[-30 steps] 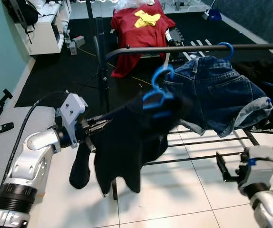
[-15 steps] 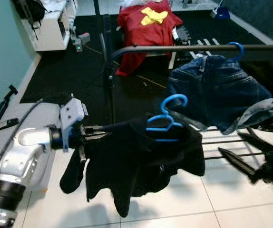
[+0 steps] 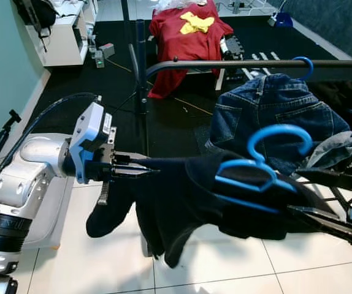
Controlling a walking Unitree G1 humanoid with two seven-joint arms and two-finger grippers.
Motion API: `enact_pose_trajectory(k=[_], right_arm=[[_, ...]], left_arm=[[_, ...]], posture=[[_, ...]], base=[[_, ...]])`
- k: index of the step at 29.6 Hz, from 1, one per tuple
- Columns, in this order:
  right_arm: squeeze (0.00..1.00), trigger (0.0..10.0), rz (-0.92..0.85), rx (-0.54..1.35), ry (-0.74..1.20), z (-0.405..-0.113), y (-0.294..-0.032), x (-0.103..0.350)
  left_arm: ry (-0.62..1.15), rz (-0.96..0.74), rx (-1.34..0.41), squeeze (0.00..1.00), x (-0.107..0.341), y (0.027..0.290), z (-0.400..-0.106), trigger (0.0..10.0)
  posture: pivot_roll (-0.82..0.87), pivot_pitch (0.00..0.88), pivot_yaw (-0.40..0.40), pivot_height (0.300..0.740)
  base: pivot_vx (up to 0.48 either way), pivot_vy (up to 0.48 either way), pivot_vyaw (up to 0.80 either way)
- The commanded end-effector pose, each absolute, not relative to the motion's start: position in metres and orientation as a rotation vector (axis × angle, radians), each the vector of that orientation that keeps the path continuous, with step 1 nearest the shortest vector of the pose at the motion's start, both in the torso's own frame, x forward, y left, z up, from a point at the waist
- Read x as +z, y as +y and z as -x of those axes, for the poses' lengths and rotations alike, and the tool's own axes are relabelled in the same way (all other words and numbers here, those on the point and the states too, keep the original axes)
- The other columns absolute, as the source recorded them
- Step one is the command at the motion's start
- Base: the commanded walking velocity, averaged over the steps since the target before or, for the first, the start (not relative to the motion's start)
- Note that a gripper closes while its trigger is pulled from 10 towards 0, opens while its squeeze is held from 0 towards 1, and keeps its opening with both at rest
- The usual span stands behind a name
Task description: Hang hanger
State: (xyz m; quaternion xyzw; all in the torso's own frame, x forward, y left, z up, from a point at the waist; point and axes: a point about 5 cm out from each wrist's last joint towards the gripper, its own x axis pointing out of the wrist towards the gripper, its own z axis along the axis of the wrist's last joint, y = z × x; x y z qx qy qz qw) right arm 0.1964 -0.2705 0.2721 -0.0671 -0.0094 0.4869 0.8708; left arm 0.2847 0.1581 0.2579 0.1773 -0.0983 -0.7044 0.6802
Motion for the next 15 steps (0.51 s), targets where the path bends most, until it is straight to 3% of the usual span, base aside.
enact_pose_trajectory(k=[1, 4, 5, 6, 7, 10, 11, 15], right_arm=[[0.00, 10.0, 0.119, 1.074, -0.107, -0.193, -0.266, 0.294], [0.00, 10.0, 0.114, 1.093, -0.132, -0.191, -0.264, 0.299], [0.00, 10.0, 0.131, 1.107, -0.103, -0.190, -0.262, 0.298], [0.00, 10.0, 0.131, 1.107, -0.103, -0.190, -0.262, 0.298], [0.00, 10.0, 0.155, 1.112, -0.045, -0.191, -0.260, 0.290], [0.00, 10.0, 0.172, 1.120, 0.011, -0.192, -0.259, 0.282], [0.00, 10.0, 0.167, 1.142, 0.066, -0.192, -0.255, 0.272], [0.00, 10.0, 0.092, 1.230, 0.111, -0.189, -0.245, 0.261]], left_arm=[[-0.228, -0.438, -1.638, 0.00, 0.265, 0.157, -0.279, 1.9], [-0.223, -0.440, -1.639, 0.00, 0.264, 0.157, -0.279, 1.9], [-0.228, -0.435, -1.637, 0.00, 0.265, 0.157, -0.279, 4.3], [-0.228, -0.435, -1.637, 0.00, 0.265, 0.157, -0.279, 4.3], [-0.242, -0.424, -1.636, 0.00, 0.267, 0.155, -0.279, 6.8], [-0.255, -0.412, -1.636, 0.00, 0.269, 0.154, -0.279, 7.5], [-0.266, -0.403, -1.630, 0.00, 0.270, 0.151, -0.280, 10.0], [-0.282, -0.394, -1.623, 0.00, 0.271, 0.144, -0.281, 10.0]], posture=[[-0.10, 0.125, 0.012, 0.740], [-0.10, 0.125, 0.012, 0.740], [-0.10, 0.126, 0.011, 0.740], [-0.10, 0.126, 0.011, 0.740], [-0.10, 0.129, 0.003, 0.740], [-0.10, 0.130, 0.001, 0.740], [-0.10, 0.131, -0.004, 0.740], [-0.09, 0.131, -0.005, 0.740]], base=[[0.000, 0.000, 0.00], [0.000, 0.000, 0.00], [0.000, 0.000, 0.00], [0.000, 0.000, 0.00], [0.000, 0.000, 0.00], [0.000, 0.000, 0.00], [0.000, 0.000, 0.00], [0.000, 0.000, 0.00]])
